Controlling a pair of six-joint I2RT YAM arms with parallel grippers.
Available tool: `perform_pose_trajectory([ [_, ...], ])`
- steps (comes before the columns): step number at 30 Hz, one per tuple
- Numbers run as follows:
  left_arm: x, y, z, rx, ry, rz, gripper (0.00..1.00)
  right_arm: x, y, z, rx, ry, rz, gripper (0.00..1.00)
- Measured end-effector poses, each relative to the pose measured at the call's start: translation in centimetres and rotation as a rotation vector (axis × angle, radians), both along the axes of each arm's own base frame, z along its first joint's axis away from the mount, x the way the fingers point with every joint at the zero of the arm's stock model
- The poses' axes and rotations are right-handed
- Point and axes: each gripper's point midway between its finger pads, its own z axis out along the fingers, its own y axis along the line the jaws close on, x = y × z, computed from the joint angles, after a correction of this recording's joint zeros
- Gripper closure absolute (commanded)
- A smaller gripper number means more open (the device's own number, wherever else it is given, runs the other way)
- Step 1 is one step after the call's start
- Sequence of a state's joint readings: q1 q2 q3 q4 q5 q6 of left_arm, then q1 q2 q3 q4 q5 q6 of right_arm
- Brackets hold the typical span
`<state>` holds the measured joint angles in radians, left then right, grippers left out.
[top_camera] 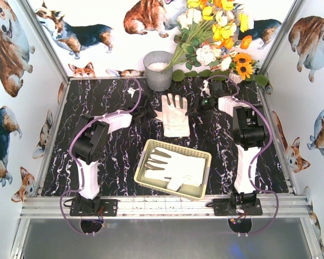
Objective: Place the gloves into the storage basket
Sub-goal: Pair the glove with the glove, then pick up the glove from the center of the board.
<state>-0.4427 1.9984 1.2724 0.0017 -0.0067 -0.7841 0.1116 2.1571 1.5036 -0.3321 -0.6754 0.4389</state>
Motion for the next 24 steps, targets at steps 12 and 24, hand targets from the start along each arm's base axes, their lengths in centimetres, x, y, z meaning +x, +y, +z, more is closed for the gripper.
perform_pose_trajectory([
  [12,-0.3,1.3,2.2,0.038,-0.016,-0.010,0.48,0.5,-1.2,0.6,0.006,-0.011,-0.015,0.46],
  [24,1.9,-4.6,6.3,-0.052,-0.081,-0.181,0.54,0.4,-1.3,1.9,0.074,0.023,-0.045,0.42],
])
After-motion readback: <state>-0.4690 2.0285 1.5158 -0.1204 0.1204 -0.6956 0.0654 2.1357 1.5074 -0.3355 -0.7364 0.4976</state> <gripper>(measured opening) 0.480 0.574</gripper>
